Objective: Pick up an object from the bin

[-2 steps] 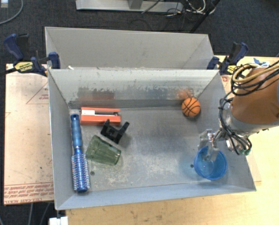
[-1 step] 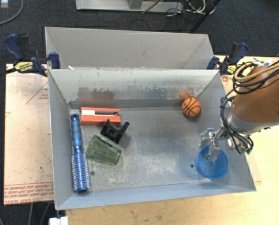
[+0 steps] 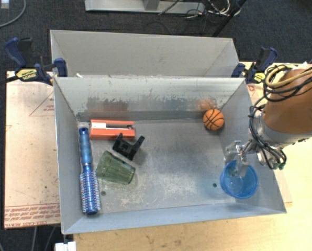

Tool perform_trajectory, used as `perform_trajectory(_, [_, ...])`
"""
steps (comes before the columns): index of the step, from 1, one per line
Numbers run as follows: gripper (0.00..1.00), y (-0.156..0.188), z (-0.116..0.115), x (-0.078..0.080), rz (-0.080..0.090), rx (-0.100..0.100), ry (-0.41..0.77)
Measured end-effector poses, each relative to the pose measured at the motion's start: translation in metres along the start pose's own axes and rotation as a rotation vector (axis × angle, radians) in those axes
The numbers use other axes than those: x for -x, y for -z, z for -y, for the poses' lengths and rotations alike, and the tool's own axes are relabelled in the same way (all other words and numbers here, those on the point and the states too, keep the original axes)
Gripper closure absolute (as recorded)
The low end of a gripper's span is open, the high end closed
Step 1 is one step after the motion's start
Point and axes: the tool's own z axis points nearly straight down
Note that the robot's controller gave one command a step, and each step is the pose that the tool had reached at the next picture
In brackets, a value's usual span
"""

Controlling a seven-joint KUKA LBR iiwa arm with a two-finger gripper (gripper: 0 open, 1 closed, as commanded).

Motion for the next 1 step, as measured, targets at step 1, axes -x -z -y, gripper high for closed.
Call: perform_trajectory(1, [1.00, 0.0175, 0.0000, 0.0010, 0.004, -0.001, 0.000])
